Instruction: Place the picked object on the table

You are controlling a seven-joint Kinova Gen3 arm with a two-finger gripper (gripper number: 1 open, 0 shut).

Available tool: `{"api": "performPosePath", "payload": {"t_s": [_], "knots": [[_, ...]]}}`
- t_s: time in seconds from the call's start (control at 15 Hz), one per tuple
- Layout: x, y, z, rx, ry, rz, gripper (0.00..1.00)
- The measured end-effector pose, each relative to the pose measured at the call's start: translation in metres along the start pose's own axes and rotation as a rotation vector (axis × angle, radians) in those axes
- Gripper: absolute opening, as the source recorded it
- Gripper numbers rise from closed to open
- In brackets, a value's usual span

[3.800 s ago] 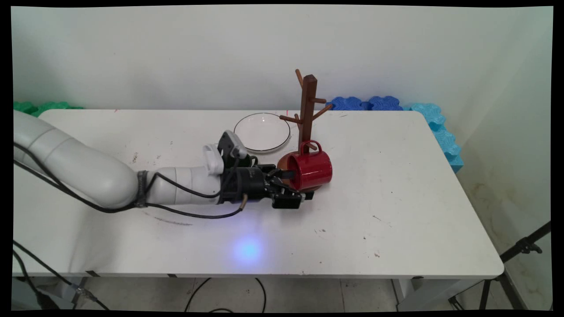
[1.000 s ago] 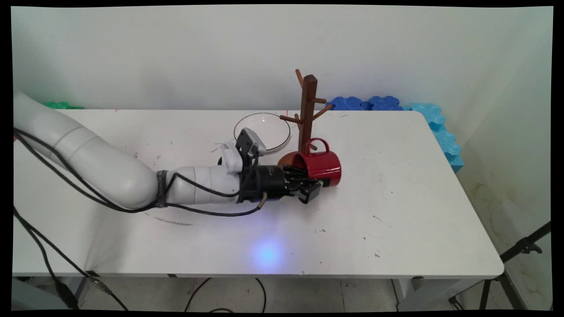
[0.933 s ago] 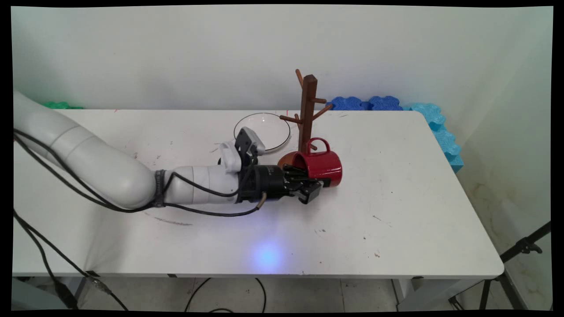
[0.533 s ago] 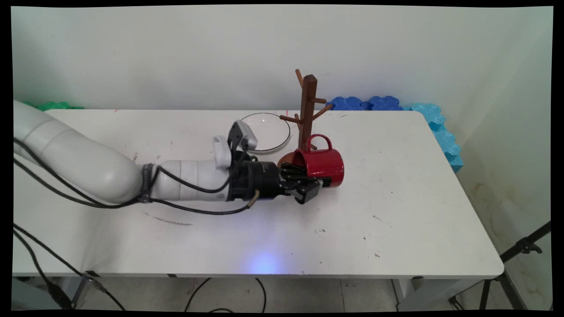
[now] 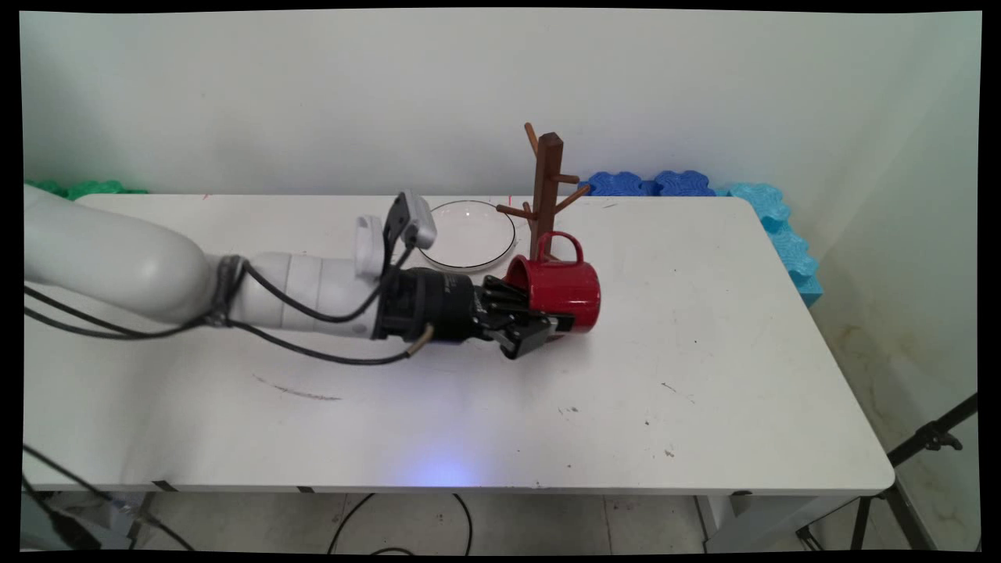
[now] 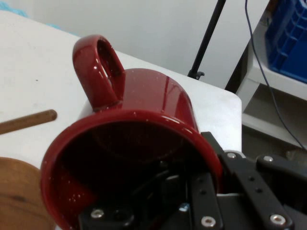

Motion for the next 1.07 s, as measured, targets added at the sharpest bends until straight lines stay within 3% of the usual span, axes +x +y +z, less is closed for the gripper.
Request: {"api": "performPosePath", "payload": {"t_s": [0.73, 1.07], "knots": [[0.051, -0.012, -0.045, -0.048, -0.104, 0.127, 0.0], [0.075, -0.017, -0.064, -0.06, -0.184, 0.195, 0.0]]}}
